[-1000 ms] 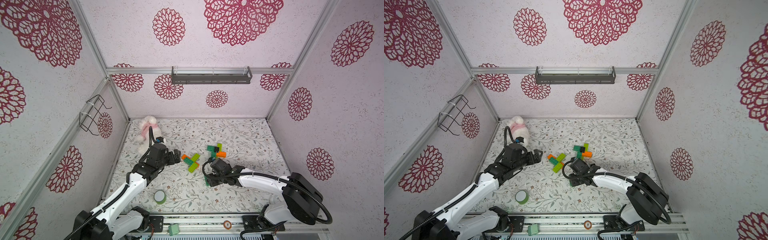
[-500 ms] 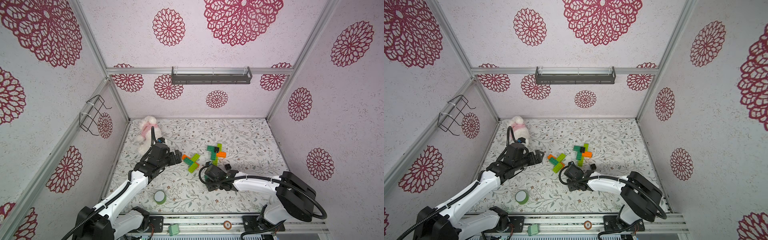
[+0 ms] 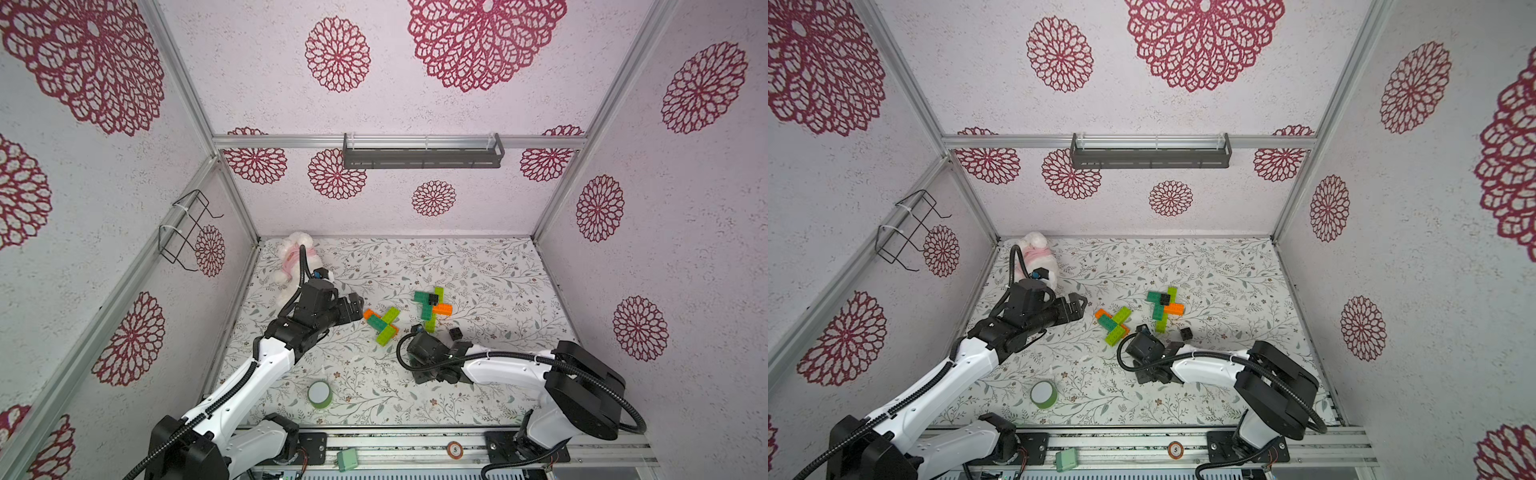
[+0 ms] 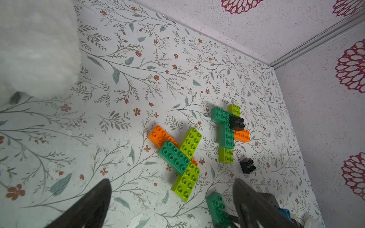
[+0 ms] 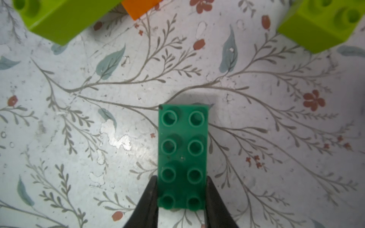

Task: Assemble a small pinwheel with lego
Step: Pick up the lego brick from the center of the board.

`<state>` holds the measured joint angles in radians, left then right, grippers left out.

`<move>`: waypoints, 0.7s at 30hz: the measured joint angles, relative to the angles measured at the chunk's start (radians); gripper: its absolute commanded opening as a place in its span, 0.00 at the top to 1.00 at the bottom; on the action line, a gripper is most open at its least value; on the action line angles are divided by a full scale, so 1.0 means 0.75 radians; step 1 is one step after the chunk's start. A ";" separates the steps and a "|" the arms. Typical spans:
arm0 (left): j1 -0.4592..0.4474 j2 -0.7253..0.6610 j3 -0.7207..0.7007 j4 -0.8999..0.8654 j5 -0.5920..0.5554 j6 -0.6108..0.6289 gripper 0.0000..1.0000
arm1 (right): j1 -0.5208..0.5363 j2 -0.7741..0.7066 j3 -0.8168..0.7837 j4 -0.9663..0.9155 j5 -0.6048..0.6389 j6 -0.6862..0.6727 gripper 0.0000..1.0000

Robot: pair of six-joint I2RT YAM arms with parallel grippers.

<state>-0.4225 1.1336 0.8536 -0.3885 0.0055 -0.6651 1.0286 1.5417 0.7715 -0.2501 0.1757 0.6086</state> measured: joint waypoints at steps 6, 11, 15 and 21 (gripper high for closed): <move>0.005 0.041 0.040 -0.013 0.124 0.020 0.03 | -0.066 -0.079 0.000 0.039 -0.001 -0.179 0.89; 0.006 0.073 0.056 -0.009 0.225 0.022 0.01 | -0.266 -0.072 0.067 0.067 -0.066 -0.374 0.89; 0.006 0.081 0.056 -0.005 0.277 0.012 0.03 | -0.331 0.008 0.181 0.071 -0.093 -0.480 0.89; 0.006 0.138 0.056 0.013 0.357 0.000 0.18 | -0.331 0.150 0.273 0.089 -0.194 -0.553 0.89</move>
<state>-0.4179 1.2373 0.8959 -0.3790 0.2733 -0.6651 0.7807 1.6543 0.9764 -0.1833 0.0299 0.1936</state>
